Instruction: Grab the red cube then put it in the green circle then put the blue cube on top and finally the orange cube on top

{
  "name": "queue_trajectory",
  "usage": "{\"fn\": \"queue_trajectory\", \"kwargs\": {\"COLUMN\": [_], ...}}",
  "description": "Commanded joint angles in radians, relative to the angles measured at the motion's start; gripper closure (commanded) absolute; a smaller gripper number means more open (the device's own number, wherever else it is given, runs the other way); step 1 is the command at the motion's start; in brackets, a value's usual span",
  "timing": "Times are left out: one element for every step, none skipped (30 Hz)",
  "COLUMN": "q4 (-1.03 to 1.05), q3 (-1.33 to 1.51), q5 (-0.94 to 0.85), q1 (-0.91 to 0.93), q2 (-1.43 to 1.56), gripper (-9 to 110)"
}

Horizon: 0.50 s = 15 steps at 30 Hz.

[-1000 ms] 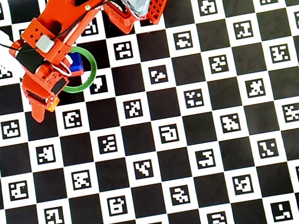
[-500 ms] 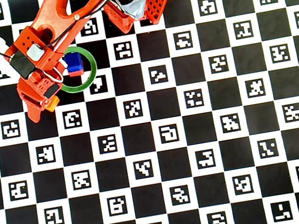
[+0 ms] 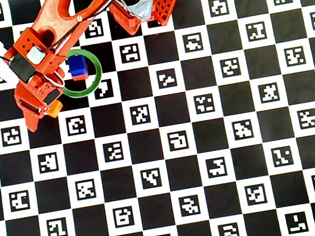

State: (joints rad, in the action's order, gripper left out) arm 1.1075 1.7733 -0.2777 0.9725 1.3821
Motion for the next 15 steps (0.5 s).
{"fn": "queue_trajectory", "kwargs": {"q4": [-0.015, -0.018, -0.021, -0.023, -0.025, -0.026, -0.026, -0.026, -0.028, -0.031, -0.032, -0.034, -0.035, -0.037, -0.038], "q3": [-0.026, -0.023, -0.018, -0.015, -0.014, -0.011, -0.008, -0.005, -0.002, 0.005, 0.009, 0.015, 0.020, 0.025, 0.031], "q5": [-0.011, -0.011, -0.012, -0.014, -0.014, -0.015, -0.017, -0.020, -0.023, -0.026, -0.029, -0.032, -0.035, -0.037, -0.038], "q1": [0.005, 0.003, 0.003, 0.003, 0.003, 0.003, 0.003, 0.003, 0.003, 0.003, 0.003, 0.003, 0.003, 0.003, 0.002], "q2": [0.014, 0.014, 0.014, 0.014, 0.014, 0.014, 0.014, 0.012, 0.012, 0.012, 0.012, 0.012, 0.012, 0.012, 0.012], "gripper": [59, 59, 59, 59, 59, 59, 59, 59, 59, 60, 60, 60, 60, 60, 60]}}
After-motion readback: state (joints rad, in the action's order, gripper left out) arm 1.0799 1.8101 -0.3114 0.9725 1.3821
